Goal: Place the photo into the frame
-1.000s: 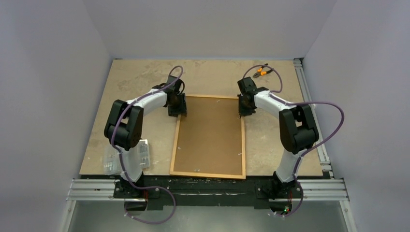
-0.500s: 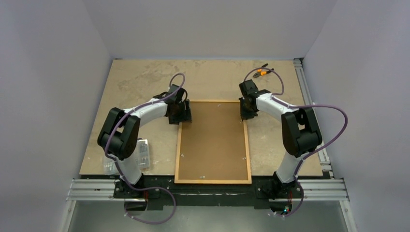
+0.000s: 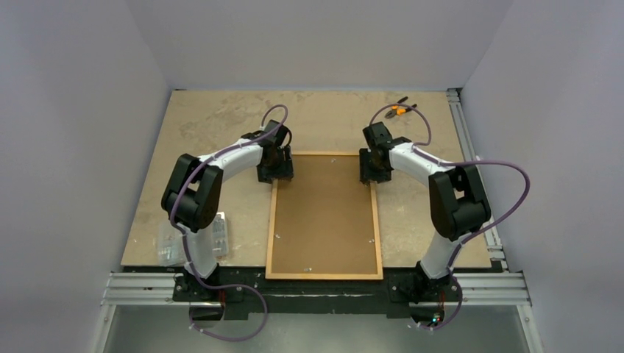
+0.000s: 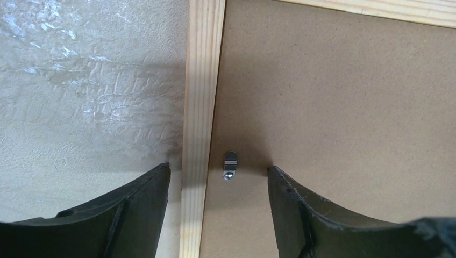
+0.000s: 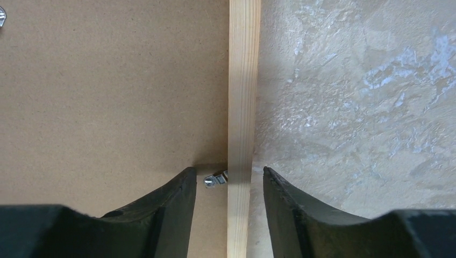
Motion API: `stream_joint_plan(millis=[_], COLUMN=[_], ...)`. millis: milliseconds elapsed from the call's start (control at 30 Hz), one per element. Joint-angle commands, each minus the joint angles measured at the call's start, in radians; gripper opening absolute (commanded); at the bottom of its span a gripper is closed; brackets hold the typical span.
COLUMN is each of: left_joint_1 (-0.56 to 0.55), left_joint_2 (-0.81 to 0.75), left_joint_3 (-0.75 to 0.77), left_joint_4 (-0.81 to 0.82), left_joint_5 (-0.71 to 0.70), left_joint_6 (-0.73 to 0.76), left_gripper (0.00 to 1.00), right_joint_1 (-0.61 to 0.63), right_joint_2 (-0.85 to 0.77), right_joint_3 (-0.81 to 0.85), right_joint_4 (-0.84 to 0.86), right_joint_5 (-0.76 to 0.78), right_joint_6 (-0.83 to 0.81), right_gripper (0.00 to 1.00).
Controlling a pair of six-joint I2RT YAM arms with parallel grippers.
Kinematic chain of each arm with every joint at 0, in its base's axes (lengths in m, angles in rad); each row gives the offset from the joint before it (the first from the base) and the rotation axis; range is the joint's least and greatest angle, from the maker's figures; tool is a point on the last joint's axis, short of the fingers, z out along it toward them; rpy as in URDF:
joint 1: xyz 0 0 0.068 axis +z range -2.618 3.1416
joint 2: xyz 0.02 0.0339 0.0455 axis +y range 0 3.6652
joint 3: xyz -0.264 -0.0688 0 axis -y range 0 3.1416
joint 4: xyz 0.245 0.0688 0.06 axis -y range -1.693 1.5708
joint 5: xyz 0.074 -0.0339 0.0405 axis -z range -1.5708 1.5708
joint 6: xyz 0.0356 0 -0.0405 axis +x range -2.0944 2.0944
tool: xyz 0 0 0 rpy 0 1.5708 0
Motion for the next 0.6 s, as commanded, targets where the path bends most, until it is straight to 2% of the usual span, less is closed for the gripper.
stream_joint_plan(millis=[0, 267, 333, 467, 567], left_joint_1=[0.002, 0.003, 0.003, 0.005, 0.005], left_joint_2=[0.041, 0.042, 0.042, 0.036, 0.023], left_joint_3=[0.006, -0.002, -0.007, -0.02, -0.031], left_joint_4=[0.017, 0.048, 0.053, 0.069, 0.083], left_joint_5=[-0.022, -0.011, -0.012, 0.005, 0.02], left_joint_6=[0.005, -0.003, -0.005, 0.002, 0.003], left_gripper=[0.63, 0.44, 0.37, 0.17, 0.08], right_joint_1=[0.003, 0.003, 0.003, 0.004, 0.004], right_joint_2=[-0.065, -0.071, -0.074, -0.082, -0.083], right_joint_3=[-0.007, -0.021, -0.026, -0.039, -0.046], right_joint_4=[0.002, 0.001, 0.004, 0.012, 0.019], right_joint_5=[-0.01, -0.014, -0.017, -0.017, -0.021], right_joint_6=[0.006, 0.009, 0.007, 0.007, 0.007], right_gripper=[0.49, 0.5, 0.5, 0.5, 0.5])
